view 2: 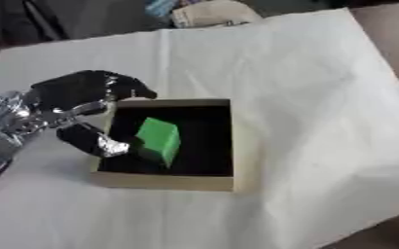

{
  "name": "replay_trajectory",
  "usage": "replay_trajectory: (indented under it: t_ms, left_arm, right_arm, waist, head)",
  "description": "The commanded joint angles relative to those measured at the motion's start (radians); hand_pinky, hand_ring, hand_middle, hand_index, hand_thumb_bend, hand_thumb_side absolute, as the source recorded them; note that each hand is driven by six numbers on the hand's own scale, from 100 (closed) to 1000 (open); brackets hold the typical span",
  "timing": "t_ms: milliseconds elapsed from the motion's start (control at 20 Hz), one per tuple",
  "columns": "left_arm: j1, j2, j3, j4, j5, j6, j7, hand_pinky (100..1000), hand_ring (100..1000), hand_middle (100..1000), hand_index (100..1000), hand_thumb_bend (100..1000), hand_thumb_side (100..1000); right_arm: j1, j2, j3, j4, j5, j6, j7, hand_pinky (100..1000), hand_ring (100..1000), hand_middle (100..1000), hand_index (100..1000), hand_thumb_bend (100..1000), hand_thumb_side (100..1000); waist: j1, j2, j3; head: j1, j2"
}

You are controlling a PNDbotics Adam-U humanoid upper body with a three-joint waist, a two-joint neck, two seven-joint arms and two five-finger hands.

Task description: Pick up objects on the table and place them in the box.

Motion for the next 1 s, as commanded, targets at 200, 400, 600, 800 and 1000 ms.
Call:
replay_trajectory:
  t_ms: [200, 400, 600, 800, 1000]
  left_arm:
    - [0.081, -0.059, 0.134, -0.112, 0.189, 0.053, 0.11, 770, 705, 719, 930, 100, 713]
    - [0.143, -0.142, 0.21, -0.118, 0.294, 0.078, 0.218, 756, 681, 693, 926, 100, 737]
    - [0.189, -0.205, 0.257, -0.097, 0.371, 0.076, 0.306, 739, 657, 669, 915, 100, 761]
    - [0.217, -0.251, 0.285, -0.064, 0.394, 0.071, 0.345, 737, 655, 667, 919, 100, 784]
    - [0.221, -0.285, 0.3, -0.033, 0.403, 0.071, 0.367, 737, 658, 670, 923, 100, 791]
  right_arm:
    - [-0.005, -0.014, -0.01, -0.018, -0.008, -0.001, -0.004, 809, 845, 788, 893, 100, 652]
    - [-0.003, -0.01, -0.01, -0.02, -0.008, -0.001, -0.004, 810, 846, 788, 893, 100, 650]
    - [0.001, -0.005, -0.012, -0.023, -0.006, 0.0, -0.006, 810, 846, 789, 893, 100, 649]
    - [0.002, -0.005, -0.009, -0.026, -0.005, 0.0, -0.003, 810, 846, 789, 893, 100, 648]
    - [-0.001, -0.001, -0.003, -0.026, -0.003, 0.003, 0.003, 810, 847, 789, 893, 100, 650]
  waist:
    - [-0.011, -0.011, 0.014]
    - [-0.018, -0.009, 0.025]
    - [-0.026, -0.01, 0.033]
    - [-0.033, -0.01, 0.039]
    - [-0.035, -0.008, 0.045]
  head:
    - [0.003, -0.014]
    - [0.014, -0.01]
    - [0.021, 0.002]
    - [0.028, 0.016]
    - [0.04, 0.043]
